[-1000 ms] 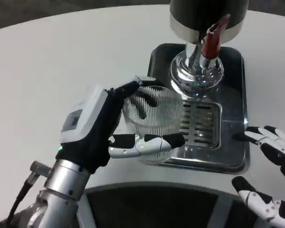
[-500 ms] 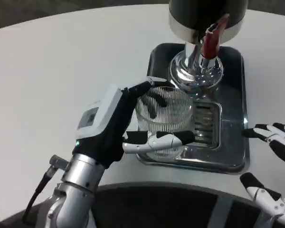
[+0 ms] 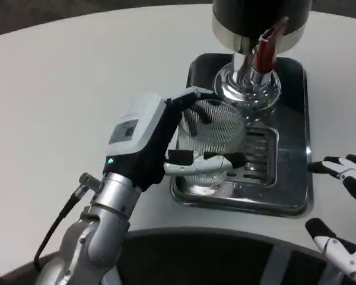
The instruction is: Grasp the cup under the faucet to collect the drink, then remove the cup.
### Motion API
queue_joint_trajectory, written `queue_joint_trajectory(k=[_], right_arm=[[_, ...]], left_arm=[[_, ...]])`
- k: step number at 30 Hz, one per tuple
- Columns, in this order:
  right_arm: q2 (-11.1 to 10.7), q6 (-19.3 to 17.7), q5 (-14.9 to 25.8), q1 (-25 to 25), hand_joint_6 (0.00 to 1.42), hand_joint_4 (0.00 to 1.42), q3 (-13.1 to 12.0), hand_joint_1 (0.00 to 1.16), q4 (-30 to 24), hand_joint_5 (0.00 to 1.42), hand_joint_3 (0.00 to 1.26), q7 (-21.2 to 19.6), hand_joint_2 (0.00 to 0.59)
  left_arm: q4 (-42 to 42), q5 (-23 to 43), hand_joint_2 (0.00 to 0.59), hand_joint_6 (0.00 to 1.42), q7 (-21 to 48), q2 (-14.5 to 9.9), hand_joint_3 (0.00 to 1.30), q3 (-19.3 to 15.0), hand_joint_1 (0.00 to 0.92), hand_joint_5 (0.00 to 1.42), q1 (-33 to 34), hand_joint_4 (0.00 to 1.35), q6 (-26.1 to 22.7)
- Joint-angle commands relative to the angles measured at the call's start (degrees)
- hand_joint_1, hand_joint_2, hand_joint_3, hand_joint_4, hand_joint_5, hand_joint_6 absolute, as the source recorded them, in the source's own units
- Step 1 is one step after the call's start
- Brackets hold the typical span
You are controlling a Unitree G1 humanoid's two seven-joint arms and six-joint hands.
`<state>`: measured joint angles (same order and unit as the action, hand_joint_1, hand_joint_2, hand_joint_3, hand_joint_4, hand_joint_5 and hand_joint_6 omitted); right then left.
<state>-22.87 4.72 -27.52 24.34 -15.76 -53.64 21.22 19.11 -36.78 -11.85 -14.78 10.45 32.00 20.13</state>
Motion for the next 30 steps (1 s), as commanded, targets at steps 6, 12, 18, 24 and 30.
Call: queue_joint_trajectory(k=[6,12,18,24,30], right_arm=[[-0.13,-2.07,1.67,3.36,0.02,0.1,-2.17,0.45,-2.48,0.03,0.2,1.12,0.428],[-0.24,-2.4,2.89,4.57,0.02,0.1,-3.96,0.45,-3.31,0.04,0.2,1.34,0.428],[-0.3,-2.84,3.89,5.53,0.02,0.1,-5.57,0.45,-3.87,0.04,0.2,1.91,0.428],[-0.43,-2.82,4.73,5.43,0.03,0.1,-6.12,0.45,-3.8,0.04,0.2,2.39,0.428],[-0.66,-2.92,5.18,5.01,0.03,0.1,-5.96,0.45,-3.34,0.04,0.2,2.85,0.428]], left_arm=[[8.36,-3.67,0.027,1.42,-8.06,0.4,0.97,4.87,0.556,1.28,6.79,1.12,3.63],[12.39,-5.33,0.032,1.42,-12.04,1.43,0.97,7.07,0.558,1.28,9.3,1.12,3.71],[15.24,-6.72,0.034,1.42,-14.61,1.59,0.95,9.03,0.563,1.25,10.43,1.09,3.29],[16.49,-7.12,0.011,1.41,-12.78,0.91,0.82,10.31,0.555,1.12,10.67,0.93,1.26],[16.43,-7.15,0.049,1.27,-11.37,0.51,0.6,11.05,0.417,0.88,10.3,0.62,-0.37]])
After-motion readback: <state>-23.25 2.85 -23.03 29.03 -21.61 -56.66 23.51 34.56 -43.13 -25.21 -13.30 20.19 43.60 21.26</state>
